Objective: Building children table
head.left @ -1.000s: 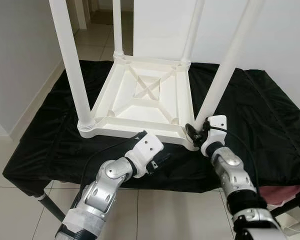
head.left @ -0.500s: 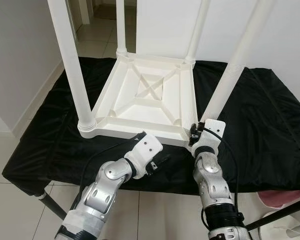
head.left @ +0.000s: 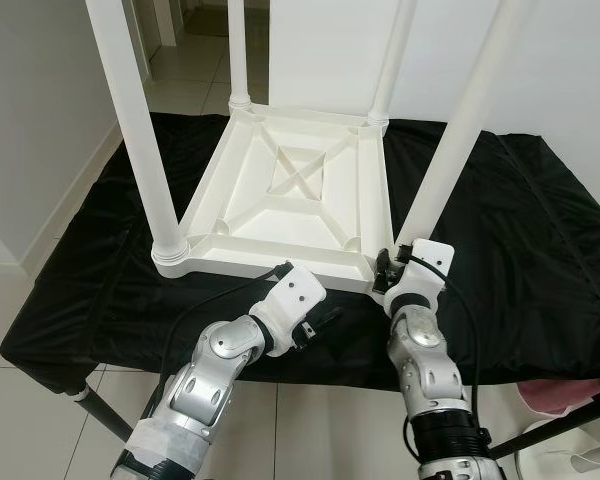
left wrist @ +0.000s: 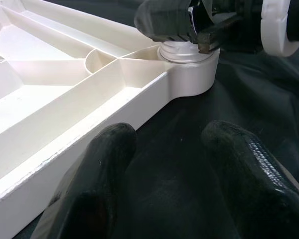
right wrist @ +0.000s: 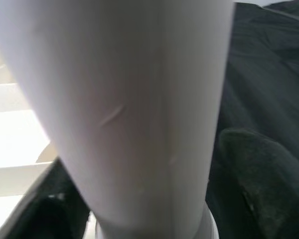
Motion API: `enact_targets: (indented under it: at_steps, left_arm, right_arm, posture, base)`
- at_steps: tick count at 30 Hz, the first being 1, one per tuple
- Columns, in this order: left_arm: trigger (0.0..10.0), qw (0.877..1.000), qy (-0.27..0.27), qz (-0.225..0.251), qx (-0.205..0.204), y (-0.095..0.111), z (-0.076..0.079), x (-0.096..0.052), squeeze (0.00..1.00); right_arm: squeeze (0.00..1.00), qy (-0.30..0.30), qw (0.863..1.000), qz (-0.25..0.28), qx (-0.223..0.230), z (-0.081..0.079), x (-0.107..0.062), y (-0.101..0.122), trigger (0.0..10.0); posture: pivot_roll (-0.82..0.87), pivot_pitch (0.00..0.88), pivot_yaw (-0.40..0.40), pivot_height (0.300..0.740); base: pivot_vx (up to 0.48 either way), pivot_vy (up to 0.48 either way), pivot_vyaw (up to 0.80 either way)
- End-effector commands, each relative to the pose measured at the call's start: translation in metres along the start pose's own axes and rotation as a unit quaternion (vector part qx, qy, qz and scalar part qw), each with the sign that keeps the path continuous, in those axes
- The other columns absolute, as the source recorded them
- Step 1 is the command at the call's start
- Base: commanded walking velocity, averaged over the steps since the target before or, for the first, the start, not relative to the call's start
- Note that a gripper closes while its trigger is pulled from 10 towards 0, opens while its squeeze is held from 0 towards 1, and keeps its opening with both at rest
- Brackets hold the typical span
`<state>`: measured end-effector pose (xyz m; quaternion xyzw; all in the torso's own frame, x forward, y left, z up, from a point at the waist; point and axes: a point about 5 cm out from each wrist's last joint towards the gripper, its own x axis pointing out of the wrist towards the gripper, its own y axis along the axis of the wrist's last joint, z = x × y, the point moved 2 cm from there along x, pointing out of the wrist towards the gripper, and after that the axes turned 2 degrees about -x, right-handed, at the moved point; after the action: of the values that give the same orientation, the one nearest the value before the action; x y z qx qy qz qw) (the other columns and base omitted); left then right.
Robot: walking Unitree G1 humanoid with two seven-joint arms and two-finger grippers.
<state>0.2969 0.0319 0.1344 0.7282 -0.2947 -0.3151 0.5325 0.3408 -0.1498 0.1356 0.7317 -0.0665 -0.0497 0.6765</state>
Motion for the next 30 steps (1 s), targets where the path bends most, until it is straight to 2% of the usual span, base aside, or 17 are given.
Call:
enact_targets:
  at_steps: [1, 2, 6, 7, 8, 10, 11, 14, 15, 17, 18, 19, 22, 26, 28, 29, 30]
  left_arm:
    - [10.0, 0.999, 0.039, 0.0, 0.003, 0.002, -0.005, 0.001, 0.0]
    - [10.0, 0.999, 0.04, 0.001, 0.002, 0.003, -0.005, 0.001, 0.0]
    - [10.0, 0.999, 0.04, 0.002, 0.001, 0.003, -0.005, 0.001, 0.0]
    - [10.0, 0.999, 0.039, 0.002, 0.002, 0.003, -0.004, 0.002, 0.0]
    - [10.0, 0.999, 0.038, 0.003, 0.001, 0.003, -0.004, 0.002, 0.0]
    - [10.0, 0.999, 0.038, 0.003, 0.001, 0.003, -0.004, 0.002, 0.0]
    - [10.0, 0.999, 0.038, 0.003, 0.001, 0.003, -0.004, 0.002, 0.0]
    - [10.0, 0.999, 0.037, 0.003, 0.003, 0.003, -0.005, 0.003, 0.0]
    - [10.0, 0.999, 0.037, 0.003, 0.003, 0.003, -0.005, 0.003, 0.0]
    - [10.0, 0.999, 0.037, 0.004, 0.004, 0.004, -0.006, 0.003, 0.0]
    - [10.0, 0.999, 0.037, 0.004, 0.004, 0.004, -0.007, 0.004, 0.0]
    - [10.0, 0.999, 0.037, 0.004, 0.004, 0.004, -0.007, 0.004, 0.0]
    - [10.0, 0.999, 0.036, 0.006, 0.006, 0.006, -0.008, 0.005, 0.0]
    - [10.0, 0.999, 0.035, 0.007, 0.008, 0.006, -0.008, 0.006, 0.0]
    - [10.0, 0.999, 0.035, 0.007, 0.009, 0.007, -0.008, 0.006, 0.0]
    - [10.0, 0.999, 0.035, 0.007, 0.009, 0.007, -0.008, 0.006, 0.0]
    - [10.0, 0.999, 0.035, 0.007, 0.009, 0.007, -0.008, 0.005, 0.0]
  right_arm:
    - [1.0, 0.005, 1.0, 0.007, 0.006, 0.003, -0.001, 0.002, 10.0]
    - [1.0, 0.024, 1.0, 0.014, 0.004, 0.009, 0.001, 0.005, 10.0]
    - [1.0, 0.062, 0.998, 0.014, 0.004, 0.012, 0.003, 0.006, 10.0]
    - [0.37, 0.095, 0.995, 0.011, -0.007, 0.013, 0.004, 0.006, 10.0]
    - [0.0, 0.124, 0.992, 0.002, -0.016, 0.016, 0.006, 0.003, 10.0]
    - [0.0, 0.124, 0.992, 0.002, -0.016, 0.016, 0.006, 0.003, 10.0]
    - [0.0, 0.144, 0.989, -0.005, -0.022, 0.018, 0.007, 0.001, 10.0]
    - [0.0, 0.23, 0.972, -0.008, -0.057, 0.025, 0.011, 0.001, 10.0]
    - [0.0, 0.23, 0.972, -0.008, -0.057, 0.025, 0.011, 0.001, 10.0]
    - [0.0, 0.26, 0.963, -0.013, -0.071, 0.026, 0.012, 0.001, 10.0]
    - [0.0, 0.298, 0.951, -0.026, -0.083, 0.028, 0.014, 0.0, 10.0]
    - [0.0, 0.298, 0.951, -0.026, -0.083, 0.028, 0.014, 0.0, 10.0]
    - [0.0, 0.335, 0.935, -0.026, -0.115, 0.029, 0.022, 0.004, 10.0]
    - [0.0, 0.341, 0.932, -0.022, -0.124, 0.03, 0.026, 0.007, 10.0]
    - [0.0, 0.361, 0.923, -0.023, -0.13, 0.027, 0.029, 0.01, 10.0]
    - [0.0, 0.361, 0.923, -0.023, -0.13, 0.027, 0.029, 0.01, 10.0]
    - [0.0, 0.376, 0.916, -0.026, -0.135, 0.025, 0.03, 0.01, 9.2]
  posture:
    - [0.0, 0.039, -0.053, 0.74]
    - [0.0, 0.04, -0.052, 0.74]
    - [0.0, 0.041, -0.052, 0.74]
    - [0.0, 0.039, -0.052, 0.74]
    - [0.0, 0.039, -0.052, 0.74]
    - [0.0, 0.039, -0.052, 0.74]
    - [-0.01, 0.037, -0.049, 0.74]
    - [-0.01, 0.035, -0.046, 0.74]
    - [-0.01, 0.035, -0.046, 0.74]
    - [-0.01, 0.032, -0.044, 0.74]
    - [-0.01, 0.029, -0.043, 0.74]
    - [-0.01, 0.029, -0.043, 0.74]
    - [-0.01, 0.022, -0.042, 0.74]
    - [-0.01, 0.022, -0.042, 0.74]
    - [-0.01, 0.02, -0.043, 0.74]
    - [-0.01, 0.02, -0.043, 0.74]
    - [0.0, 0.019, -0.043, 0.74]
  base:
    - [0.0, 0.0, 0.0]
    - [0.0, 0.0, 0.0]
    - [0.0, 0.0, 0.0]
    - [0.0, 0.0, 0.0]
    - [0.0, 0.0, 0.0]
    - [0.0, 0.0, 0.0]
    - [0.0, 0.0, 0.0]
    - [0.0, 0.0, 0.0]
    - [0.0, 0.0, 0.0]
    - [0.0, 0.0, 0.0]
    - [0.0, 0.0, 0.0]
    - [0.0, 0.0, 0.0]
    - [0.0, 0.0, 0.0]
    - [0.0, 0.0, 0.0]
    - [0.0, 0.0, 0.0]
    - [0.0, 0.0, 0.0]
    - [0.0, 0.0, 0.0]
